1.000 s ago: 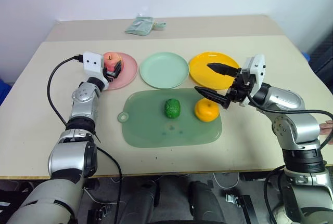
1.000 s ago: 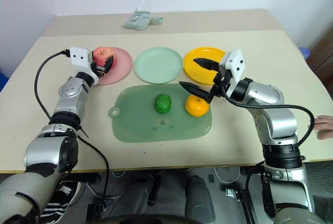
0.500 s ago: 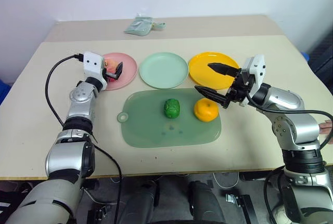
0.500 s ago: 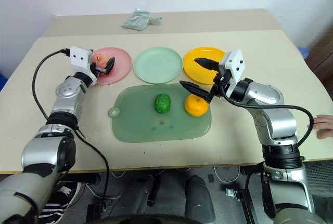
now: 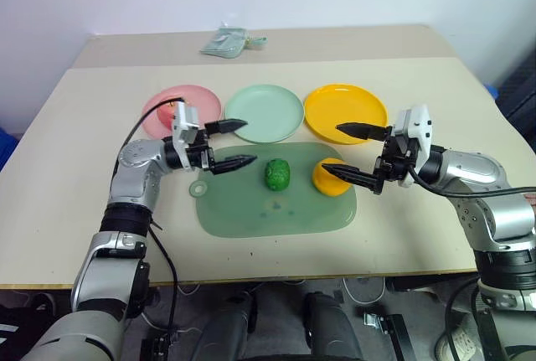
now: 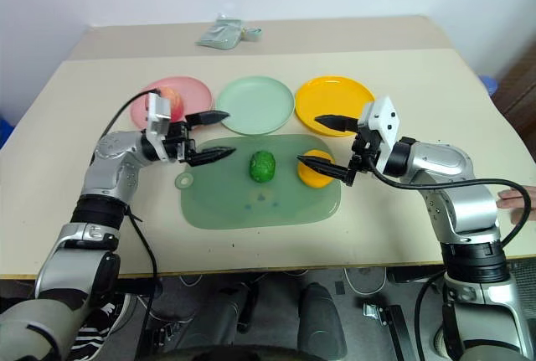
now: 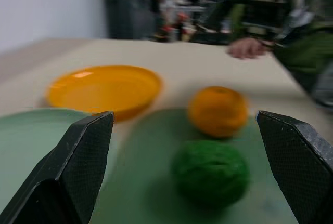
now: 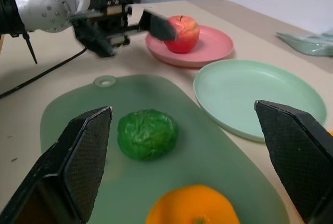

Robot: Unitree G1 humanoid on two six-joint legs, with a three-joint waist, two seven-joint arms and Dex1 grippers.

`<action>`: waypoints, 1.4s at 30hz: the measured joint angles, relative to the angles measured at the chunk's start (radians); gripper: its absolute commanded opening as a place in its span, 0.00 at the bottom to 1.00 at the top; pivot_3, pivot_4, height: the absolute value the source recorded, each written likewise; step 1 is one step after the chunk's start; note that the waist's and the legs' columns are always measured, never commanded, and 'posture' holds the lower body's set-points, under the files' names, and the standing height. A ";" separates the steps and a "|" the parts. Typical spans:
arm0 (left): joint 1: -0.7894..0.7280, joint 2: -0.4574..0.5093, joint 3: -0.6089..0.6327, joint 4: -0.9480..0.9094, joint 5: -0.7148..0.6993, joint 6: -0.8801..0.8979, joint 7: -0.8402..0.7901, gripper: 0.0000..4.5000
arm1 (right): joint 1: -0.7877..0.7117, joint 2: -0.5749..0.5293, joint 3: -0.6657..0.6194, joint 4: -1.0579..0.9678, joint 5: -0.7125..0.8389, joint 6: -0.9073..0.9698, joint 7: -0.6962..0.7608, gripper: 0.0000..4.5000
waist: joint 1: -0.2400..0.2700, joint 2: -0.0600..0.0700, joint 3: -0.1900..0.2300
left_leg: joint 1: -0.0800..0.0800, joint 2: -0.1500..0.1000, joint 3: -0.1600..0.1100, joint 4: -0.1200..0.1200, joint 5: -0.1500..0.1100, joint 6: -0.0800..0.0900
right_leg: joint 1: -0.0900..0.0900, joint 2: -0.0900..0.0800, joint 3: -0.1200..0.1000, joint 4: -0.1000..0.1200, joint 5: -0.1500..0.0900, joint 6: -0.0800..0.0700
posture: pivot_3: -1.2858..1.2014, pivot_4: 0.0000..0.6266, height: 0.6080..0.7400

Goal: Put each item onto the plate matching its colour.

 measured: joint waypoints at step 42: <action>-0.386 -0.233 0.123 0.691 0.282 -0.312 0.847 0.95 | -0.015 0.022 0.005 -0.016 -0.011 0.008 -0.080 1.00 | 0.007 -0.001 0.001 | -0.001 -0.001 0.000 0.001 0.000 0.001 | 0.001 0.000 0.000 -0.001 0.001 0.002 | 0.52 0.24 1.00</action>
